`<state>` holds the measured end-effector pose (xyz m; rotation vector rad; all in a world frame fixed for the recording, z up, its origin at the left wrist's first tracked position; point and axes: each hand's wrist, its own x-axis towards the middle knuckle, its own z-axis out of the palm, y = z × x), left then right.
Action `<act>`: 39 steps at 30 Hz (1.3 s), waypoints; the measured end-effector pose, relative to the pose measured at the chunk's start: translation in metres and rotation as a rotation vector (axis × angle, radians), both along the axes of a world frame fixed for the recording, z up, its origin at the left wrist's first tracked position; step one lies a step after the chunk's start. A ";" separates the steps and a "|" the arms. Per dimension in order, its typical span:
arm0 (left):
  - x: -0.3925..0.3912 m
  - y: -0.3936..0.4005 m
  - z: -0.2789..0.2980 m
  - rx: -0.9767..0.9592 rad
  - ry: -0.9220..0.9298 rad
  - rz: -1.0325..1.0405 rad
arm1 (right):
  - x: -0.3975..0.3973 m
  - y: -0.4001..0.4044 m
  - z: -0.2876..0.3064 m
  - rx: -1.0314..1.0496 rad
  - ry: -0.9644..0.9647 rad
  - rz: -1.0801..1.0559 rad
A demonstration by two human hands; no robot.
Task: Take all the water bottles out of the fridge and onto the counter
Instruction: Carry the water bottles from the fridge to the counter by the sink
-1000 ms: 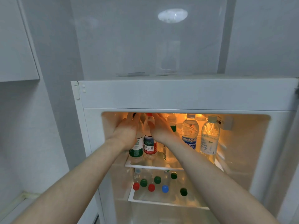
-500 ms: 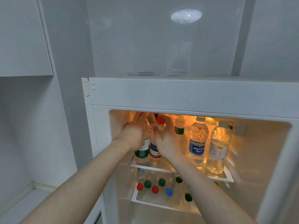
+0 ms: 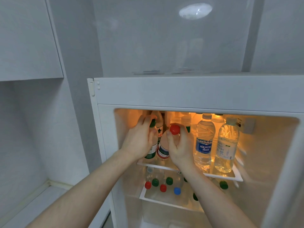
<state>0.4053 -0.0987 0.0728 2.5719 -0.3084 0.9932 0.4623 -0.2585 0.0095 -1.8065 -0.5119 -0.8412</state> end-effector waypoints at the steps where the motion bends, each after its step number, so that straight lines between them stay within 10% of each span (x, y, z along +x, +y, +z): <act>1: -0.001 -0.001 0.000 0.005 0.001 0.010 | -0.001 0.000 0.000 0.012 0.007 0.016; 17: -0.114 0.011 -0.001 -0.250 -0.031 0.007 | -0.075 0.008 0.005 0.222 -0.012 0.152; 27: -0.304 0.063 -0.035 -0.485 0.067 0.113 | -0.223 0.043 0.003 0.003 0.193 0.515; 39: -0.581 0.114 -0.120 -0.536 0.250 0.698 | -0.434 0.156 -0.051 -0.177 0.440 1.125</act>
